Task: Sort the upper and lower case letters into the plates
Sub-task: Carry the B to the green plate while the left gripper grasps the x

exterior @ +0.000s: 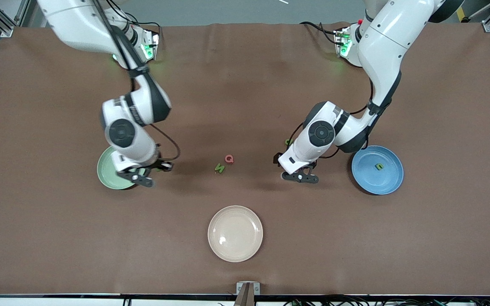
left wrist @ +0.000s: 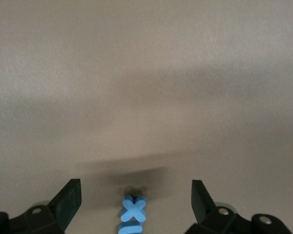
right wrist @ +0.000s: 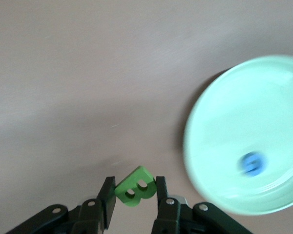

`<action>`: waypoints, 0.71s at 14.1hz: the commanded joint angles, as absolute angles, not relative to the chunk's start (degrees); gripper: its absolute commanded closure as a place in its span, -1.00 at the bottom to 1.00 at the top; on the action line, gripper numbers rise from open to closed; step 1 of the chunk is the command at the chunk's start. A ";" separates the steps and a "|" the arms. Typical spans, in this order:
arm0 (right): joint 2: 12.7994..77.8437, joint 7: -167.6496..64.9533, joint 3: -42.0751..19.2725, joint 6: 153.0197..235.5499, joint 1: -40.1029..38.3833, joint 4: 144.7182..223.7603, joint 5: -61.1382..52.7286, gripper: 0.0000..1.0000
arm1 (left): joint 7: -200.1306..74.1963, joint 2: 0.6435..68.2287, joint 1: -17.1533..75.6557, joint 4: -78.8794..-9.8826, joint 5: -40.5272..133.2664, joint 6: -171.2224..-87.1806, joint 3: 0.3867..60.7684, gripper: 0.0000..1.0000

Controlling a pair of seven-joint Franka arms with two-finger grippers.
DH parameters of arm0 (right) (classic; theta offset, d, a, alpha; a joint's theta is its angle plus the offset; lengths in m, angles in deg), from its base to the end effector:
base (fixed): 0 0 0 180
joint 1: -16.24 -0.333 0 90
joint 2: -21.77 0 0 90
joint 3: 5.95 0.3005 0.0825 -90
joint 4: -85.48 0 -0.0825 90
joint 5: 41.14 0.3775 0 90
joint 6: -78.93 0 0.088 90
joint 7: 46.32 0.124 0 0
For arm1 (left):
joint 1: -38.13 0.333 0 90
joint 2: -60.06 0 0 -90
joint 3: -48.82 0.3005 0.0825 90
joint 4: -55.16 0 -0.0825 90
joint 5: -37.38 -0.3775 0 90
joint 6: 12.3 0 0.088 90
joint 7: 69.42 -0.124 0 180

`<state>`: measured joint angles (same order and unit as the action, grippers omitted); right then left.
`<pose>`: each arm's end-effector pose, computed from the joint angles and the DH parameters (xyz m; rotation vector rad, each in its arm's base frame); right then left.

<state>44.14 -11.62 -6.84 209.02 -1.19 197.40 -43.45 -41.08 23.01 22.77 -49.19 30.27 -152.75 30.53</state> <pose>0.5729 0.1687 0.2449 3.0446 -0.4429 -0.0779 0.5362 -0.3454 0.1726 3.0301 -0.1906 -0.0594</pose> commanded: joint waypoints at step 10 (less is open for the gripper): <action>40.22 -42.00 -5.42 225.70 18.96 215.12 -43.69 0.96 | -21.43 25.08 19.93 -54.27 13.21 -152.75 30.45 -0.92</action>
<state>41.63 -40.23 -6.80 224.48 16.85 212.97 -43.45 -22.62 23.30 19.85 -52.73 14.35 -152.73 30.43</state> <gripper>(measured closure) 0.626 0.031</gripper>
